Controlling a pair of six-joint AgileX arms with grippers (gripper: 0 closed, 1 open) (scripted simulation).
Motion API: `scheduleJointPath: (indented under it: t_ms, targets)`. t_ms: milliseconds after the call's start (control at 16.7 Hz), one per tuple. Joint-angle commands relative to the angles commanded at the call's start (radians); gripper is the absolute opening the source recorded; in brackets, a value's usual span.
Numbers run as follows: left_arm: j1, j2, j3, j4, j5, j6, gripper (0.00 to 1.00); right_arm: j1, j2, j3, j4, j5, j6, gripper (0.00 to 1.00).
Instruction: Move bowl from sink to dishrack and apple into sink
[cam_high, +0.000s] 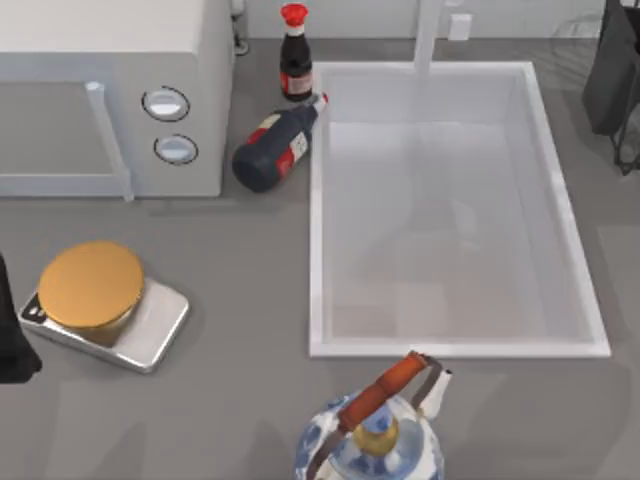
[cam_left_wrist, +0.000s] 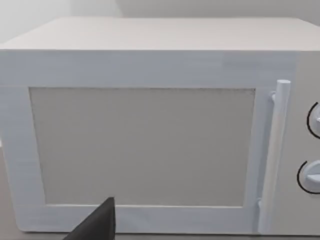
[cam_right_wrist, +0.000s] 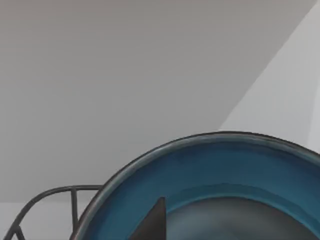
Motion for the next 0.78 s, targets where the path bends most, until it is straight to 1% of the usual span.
scheduleJointPath:
  t_ms: [60,600,780]
  targets:
    - [0.000,0.000,0.000,0.000,0.000,0.000,1.00,0.000,0.000,0.000,0.000,0.000,0.000,1.00]
    - [0.000,0.000,0.000,0.000,0.000,0.000,1.00,-0.002,-0.001,0.000,0.000,0.000,0.000,1.00]
    - [0.000,0.000,0.000,0.000,0.000,0.000,1.00,0.012,-0.048,-0.046,-0.040,0.015,-0.001,1.00]
